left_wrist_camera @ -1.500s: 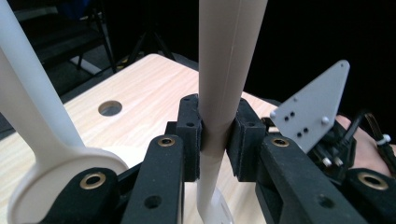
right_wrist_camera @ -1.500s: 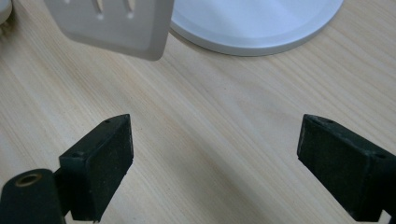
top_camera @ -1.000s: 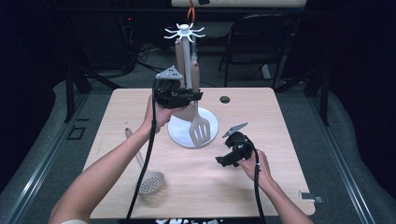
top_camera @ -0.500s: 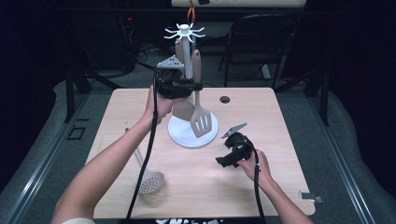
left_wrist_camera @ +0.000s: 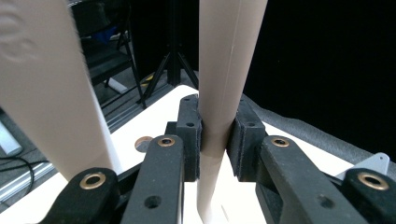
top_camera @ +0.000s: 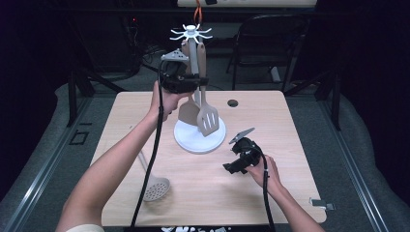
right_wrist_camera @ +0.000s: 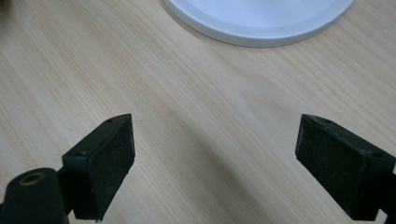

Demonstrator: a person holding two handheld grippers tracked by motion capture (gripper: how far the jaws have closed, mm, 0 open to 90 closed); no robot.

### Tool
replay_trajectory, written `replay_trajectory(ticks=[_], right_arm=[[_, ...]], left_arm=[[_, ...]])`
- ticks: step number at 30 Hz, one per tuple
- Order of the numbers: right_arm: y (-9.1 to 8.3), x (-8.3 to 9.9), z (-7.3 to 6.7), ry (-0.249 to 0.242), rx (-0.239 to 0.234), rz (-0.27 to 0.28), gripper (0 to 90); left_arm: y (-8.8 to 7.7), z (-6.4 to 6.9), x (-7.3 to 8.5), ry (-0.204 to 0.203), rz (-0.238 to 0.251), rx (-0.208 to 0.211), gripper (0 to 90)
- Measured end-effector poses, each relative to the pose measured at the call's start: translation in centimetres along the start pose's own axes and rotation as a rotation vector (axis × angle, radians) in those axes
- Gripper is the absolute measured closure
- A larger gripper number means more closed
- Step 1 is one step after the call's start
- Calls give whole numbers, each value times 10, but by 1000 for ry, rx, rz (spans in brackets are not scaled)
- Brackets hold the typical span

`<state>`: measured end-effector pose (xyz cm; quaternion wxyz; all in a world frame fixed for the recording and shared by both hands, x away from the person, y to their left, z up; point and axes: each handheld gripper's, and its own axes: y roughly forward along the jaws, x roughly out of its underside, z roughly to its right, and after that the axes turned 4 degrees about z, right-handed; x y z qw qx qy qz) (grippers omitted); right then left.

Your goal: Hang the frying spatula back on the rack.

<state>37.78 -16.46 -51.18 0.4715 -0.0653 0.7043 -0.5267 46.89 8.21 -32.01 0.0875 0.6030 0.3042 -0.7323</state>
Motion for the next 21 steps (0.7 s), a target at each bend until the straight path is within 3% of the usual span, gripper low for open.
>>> replay_trajectory(ticks=[11,21], right_arm=[[1,0,-1,-3,-4,-10,116],[3,0,-2,-8,-10,-21,117]], left_arm=[[6,-14,1,-62,-10,-3,766],[9,-13,1,-39,-15,-58,765]])
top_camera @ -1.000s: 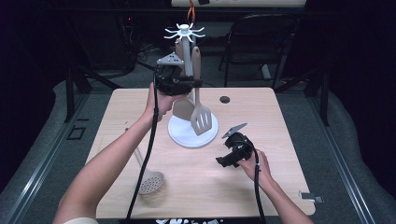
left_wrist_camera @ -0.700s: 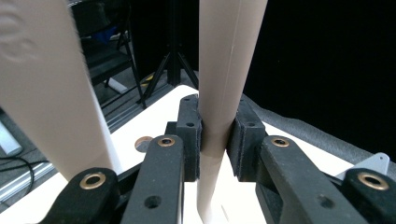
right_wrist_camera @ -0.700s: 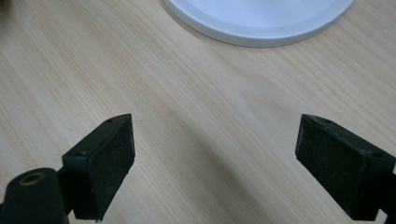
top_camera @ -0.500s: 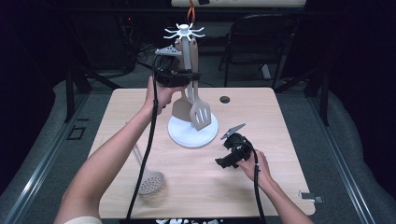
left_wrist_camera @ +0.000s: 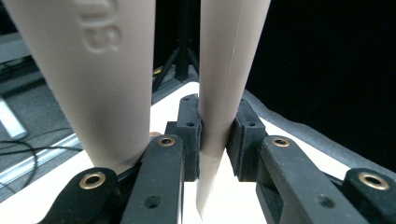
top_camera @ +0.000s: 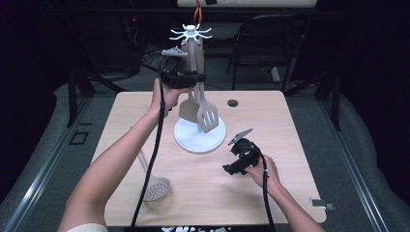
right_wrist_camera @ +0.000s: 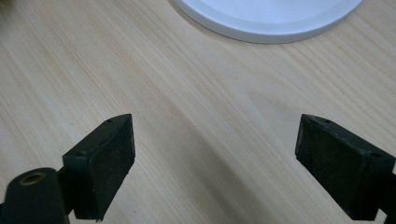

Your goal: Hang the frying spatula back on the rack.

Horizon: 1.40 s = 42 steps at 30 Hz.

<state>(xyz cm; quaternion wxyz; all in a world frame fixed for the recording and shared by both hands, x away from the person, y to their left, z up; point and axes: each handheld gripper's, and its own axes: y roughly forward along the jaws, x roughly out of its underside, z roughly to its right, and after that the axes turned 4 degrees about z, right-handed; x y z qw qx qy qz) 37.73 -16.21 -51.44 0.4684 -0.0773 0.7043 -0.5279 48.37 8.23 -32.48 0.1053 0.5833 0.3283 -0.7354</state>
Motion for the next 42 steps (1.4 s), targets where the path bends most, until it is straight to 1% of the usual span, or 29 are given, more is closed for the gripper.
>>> replay_trajectory(ticks=[1,4,5,6,8,9,10,12,13,15,16,18,21,22,23,24,27,28,29,30,31,32,33,36,37,38,40,42], right_arm=[[0,0,0,-6,1,-6,117],[0,0,0,-13,2,-2,118],[0,0,0,-16,2,-10,118],[1,0,-1,-10,-11,-2,118],[0,0,-1,-32,-4,-21,119],[2,0,-2,-26,-4,-15,119],[2,0,-2,-23,-14,-13,119],[2,0,-3,-39,-8,-22,119],[3,0,-4,-28,-19,-12,120],[3,0,-4,-29,-18,-12,120],[3,-1,-4,-39,-14,-24,120],[3,0,-4,-42,-18,-32,121],[4,-1,-5,-44,-21,-35,122],[5,-1,-5,-45,-21,-31,122],[5,-1,-6,-47,-24,-30,123],[5,-1,-6,-45,-25,-30,123],[7,0,-7,-35,-30,-29,123],[6,-1,-7,-38,-35,-38,123],[6,-1,-7,-49,-29,-47,123],[6,-1,-7,-49,-29,-48,124],[7,-1,-8,-39,-31,-32,124],[7,-1,-7,-48,-30,-41,124],[7,-1,-8,-47,-31,-44,125],[8,-1,-7,-48,-31,-57,125],[8,-1,-7,-48,-31,-59,126],[9,-1,-8,-43,-35,-57,126],[10,-1,-7,-51,-28,-60,127],[11,-2,-8,-48,-30,-58,128]], left_arm=[[0,1,0,7,-1,-8,764],[-1,4,3,9,14,-26,763],[-1,5,3,10,18,-27,763],[-1,5,4,11,24,-28,761],[-2,7,6,13,34,-36,757],[-2,8,7,15,31,-35,741],[-2,9,8,13,31,-32,718],[-2,11,11,20,28,-31,665],[-3,12,12,22,22,-25,646],[-5,14,14,23,19,-22,603],[-6,15,16,30,15,-25,589],[-7,17,20,41,-8,-32,539],[-13,21,26,55,-4,-50,495],[-15,22,27,63,-6,-54,475],[-17,24,29,78,-7,-69,457],[-19,25,30,89,-10,-79,448],[-26,26,34,89,-8,-84,438],[-29,26,35,93,-8,-84,439],[-31,26,35,92,-4,-83,444],[-33,26,36,93,2,-84,447],[-36,26,37,94,7,-85,458],[-39,26,37,96,11,-84,479],[-41,26,37,101,19,-87,496],[-51,23,36,110,54,-96,620],[-53,23,35,114,63,-97,698],[-55,22,33,123,66,-100,751],[-59,21,30,136,83,-115,851],[-63,19,25,144,90,-128,898]])
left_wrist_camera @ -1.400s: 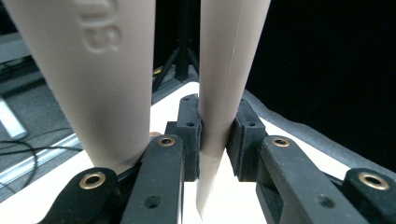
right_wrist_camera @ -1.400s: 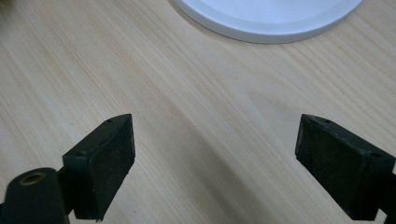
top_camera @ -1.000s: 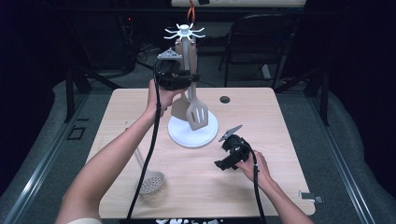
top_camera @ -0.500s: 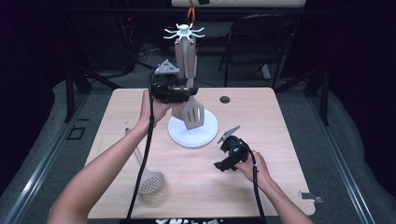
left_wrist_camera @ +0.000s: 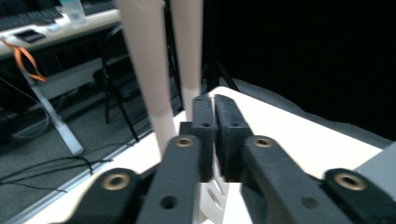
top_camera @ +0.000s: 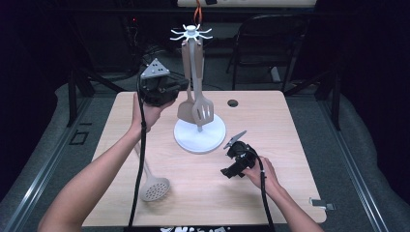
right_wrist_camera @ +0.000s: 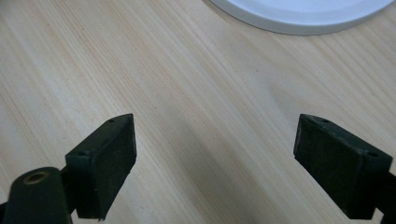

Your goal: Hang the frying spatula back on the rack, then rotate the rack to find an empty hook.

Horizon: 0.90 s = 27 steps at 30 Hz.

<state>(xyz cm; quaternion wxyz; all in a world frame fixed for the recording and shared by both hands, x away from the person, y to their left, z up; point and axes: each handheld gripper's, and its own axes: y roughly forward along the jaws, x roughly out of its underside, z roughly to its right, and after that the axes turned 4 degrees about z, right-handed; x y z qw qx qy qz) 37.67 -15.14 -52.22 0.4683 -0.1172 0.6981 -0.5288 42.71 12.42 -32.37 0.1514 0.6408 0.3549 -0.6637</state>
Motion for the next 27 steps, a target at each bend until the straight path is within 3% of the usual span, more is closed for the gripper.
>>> replay_trajectory(ticks=[16,27], right_arm=[[1,-2,-1,-18,2,-14,128],[1,0,0,-19,1,-23,127]], left_arm=[[-18,-22,-42,12,81,-109,899],[-12,-26,-66,34,93,-155,899]])
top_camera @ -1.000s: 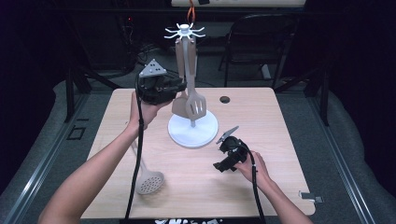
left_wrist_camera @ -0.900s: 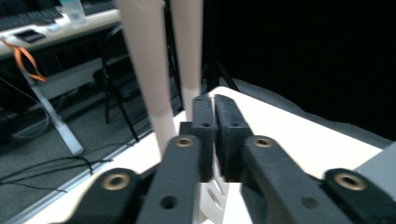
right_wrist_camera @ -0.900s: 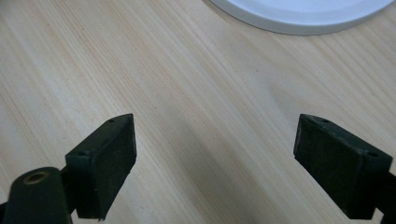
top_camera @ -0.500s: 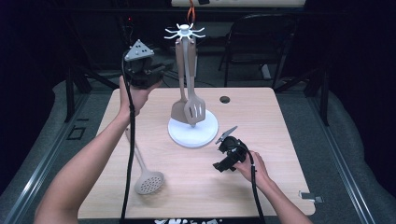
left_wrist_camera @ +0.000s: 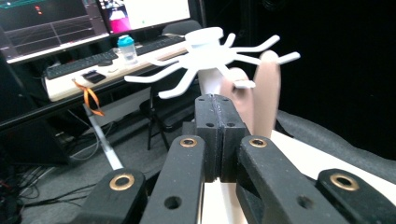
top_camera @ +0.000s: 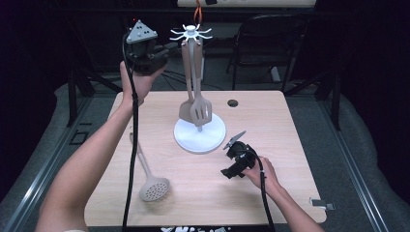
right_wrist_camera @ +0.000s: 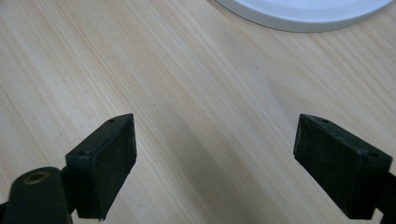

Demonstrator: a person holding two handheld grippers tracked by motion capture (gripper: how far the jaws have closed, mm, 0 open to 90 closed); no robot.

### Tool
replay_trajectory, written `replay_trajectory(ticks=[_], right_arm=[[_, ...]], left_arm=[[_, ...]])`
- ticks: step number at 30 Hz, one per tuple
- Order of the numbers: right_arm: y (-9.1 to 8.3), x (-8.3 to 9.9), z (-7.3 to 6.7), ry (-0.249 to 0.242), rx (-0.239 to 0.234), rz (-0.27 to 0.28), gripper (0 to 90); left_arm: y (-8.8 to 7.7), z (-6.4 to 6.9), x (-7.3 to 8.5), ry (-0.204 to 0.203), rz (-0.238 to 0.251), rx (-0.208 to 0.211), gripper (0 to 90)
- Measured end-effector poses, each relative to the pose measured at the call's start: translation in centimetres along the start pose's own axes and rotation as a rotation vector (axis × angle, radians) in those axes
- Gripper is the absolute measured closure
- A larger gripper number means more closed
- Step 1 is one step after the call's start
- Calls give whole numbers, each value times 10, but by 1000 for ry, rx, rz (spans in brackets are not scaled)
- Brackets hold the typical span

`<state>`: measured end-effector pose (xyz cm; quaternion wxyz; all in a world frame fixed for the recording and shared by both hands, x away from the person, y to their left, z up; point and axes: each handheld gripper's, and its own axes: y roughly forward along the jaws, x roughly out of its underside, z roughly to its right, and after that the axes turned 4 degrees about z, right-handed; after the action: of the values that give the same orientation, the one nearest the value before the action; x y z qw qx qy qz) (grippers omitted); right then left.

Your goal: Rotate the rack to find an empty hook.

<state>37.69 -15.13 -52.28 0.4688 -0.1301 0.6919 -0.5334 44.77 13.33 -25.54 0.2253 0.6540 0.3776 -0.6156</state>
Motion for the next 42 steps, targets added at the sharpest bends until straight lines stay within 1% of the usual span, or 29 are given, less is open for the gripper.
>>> replay_trajectory(ticks=[3,6,8,9,11,12,13,14,15,17,19,20,21,22,29,30,34,37,38,42], right_arm=[[0,0,0,4,4,3,128],[0,1,0,6,3,5,128],[0,1,0,6,3,12,128],[0,1,0,6,4,13,128],[0,1,0,7,7,12,128],[0,0,0,-2,1,0,128],[1,0,0,-5,2,5,128],[2,1,-1,8,9,20,128],[1,1,-1,-2,6,11,128],[2,1,-2,17,9,28,128],[2,1,-3,18,7,31,128],[0,0,-1,-4,7,8,128],[2,1,-2,7,11,27,128],[2,1,-3,13,8,34,128],[2,1,-3,12,10,32,128],[1,0,-2,-8,11,16,128],[2,0,-2,-6,13,14,128],[2,0,-4,1,9,10,128],[2,0,-3,-6,10,2,128],[3,0,-3,-7,13,2,128]], left_arm=[[3,-4,-1,-3,-5,-22,900],[7,-8,1,-3,-14,-48,900],[9,-9,2,-7,-13,-58,900],[10,-10,2,-4,-18,-61,900],[12,-12,2,-14,-15,-69,900],[13,-14,2,-20,-15,-70,900],[14,-16,1,-23,-14,-70,900],[15,-18,0,-27,-8,-70,900],[16,-19,0,-30,-2,-68,900],[17,-21,-1,-36,-6,-70,900],[18,-20,0,-38,-9,-64,900],[17,-19,1,-36,-9,-62,900],[16,-18,1,-34,-11,-58,899],[15,-17,2,-33,-12,-54,900],[3,-5,7,-13,-8,-15,900],[1,-3,8,-12,-3,-8,900],[-4,4,10,-3,-3,20,900],[-5,8,8,5,7,27,900],[-5,9,7,7,11,27,900],[-3,11,4,10,18,28,900]])
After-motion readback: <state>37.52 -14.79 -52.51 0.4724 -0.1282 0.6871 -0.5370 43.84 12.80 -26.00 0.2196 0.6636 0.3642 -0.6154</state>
